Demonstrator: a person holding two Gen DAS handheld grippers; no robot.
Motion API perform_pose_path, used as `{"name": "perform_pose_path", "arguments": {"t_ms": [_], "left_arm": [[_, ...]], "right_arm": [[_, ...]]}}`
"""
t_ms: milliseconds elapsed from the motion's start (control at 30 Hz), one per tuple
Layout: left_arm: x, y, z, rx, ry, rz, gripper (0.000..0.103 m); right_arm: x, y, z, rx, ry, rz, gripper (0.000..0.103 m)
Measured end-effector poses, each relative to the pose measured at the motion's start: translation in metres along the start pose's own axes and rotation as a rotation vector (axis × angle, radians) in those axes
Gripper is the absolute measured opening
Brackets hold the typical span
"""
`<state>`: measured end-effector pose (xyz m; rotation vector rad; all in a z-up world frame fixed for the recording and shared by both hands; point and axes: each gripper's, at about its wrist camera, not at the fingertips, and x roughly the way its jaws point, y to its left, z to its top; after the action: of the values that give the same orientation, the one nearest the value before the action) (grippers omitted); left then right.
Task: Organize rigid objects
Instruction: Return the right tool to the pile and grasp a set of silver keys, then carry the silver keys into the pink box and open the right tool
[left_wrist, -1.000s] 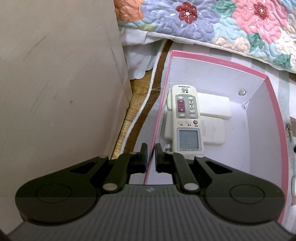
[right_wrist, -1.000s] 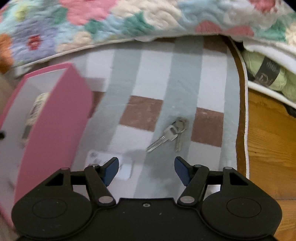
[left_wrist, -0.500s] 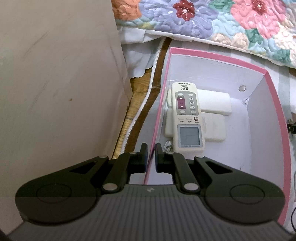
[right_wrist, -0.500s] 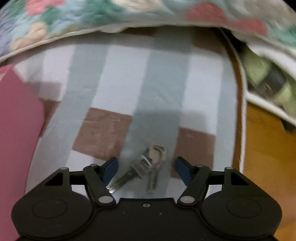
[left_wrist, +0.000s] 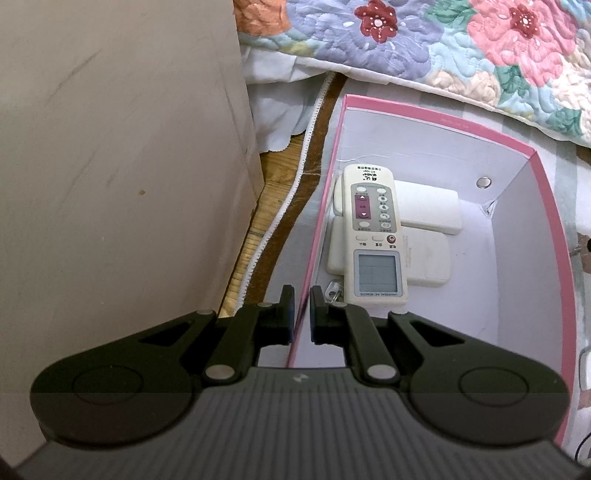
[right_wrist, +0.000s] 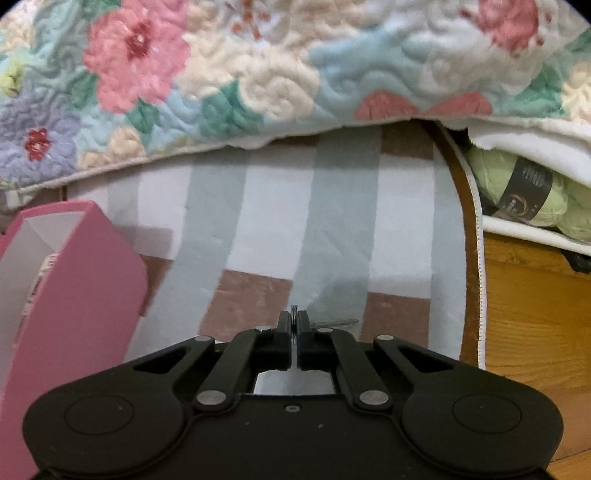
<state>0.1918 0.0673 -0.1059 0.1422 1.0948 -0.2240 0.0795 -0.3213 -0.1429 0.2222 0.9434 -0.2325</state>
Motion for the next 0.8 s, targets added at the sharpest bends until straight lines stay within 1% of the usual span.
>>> {"name": "perform_pose_path", "arguments": {"t_ms": [133,333,533,667,800], "left_arm": [[0.0,0.0,0.0,-0.001,0.0,-0.001,0.007],[0.0,0.0,0.0,0.002,0.002,-0.002,0.007],[0.001,0.008,0.001,-0.03,0.01,-0.039,0.007],[0.002,0.008,0.001,-0.033,0.011,-0.045,0.007],[0.002,0.009,0.0,-0.035,0.015,-0.046,0.007]], "right_arm": [[-0.012,0.01,0.0,0.013,-0.041,0.025,0.004],[-0.042,0.027,0.003,0.024,-0.113,0.072,0.004],[-0.079,0.056,0.01,-0.012,-0.17,0.15,0.004],[-0.102,0.084,0.016,-0.065,-0.205,0.215,0.004],[-0.117,0.111,0.022,-0.097,-0.21,0.293,0.004]]}}
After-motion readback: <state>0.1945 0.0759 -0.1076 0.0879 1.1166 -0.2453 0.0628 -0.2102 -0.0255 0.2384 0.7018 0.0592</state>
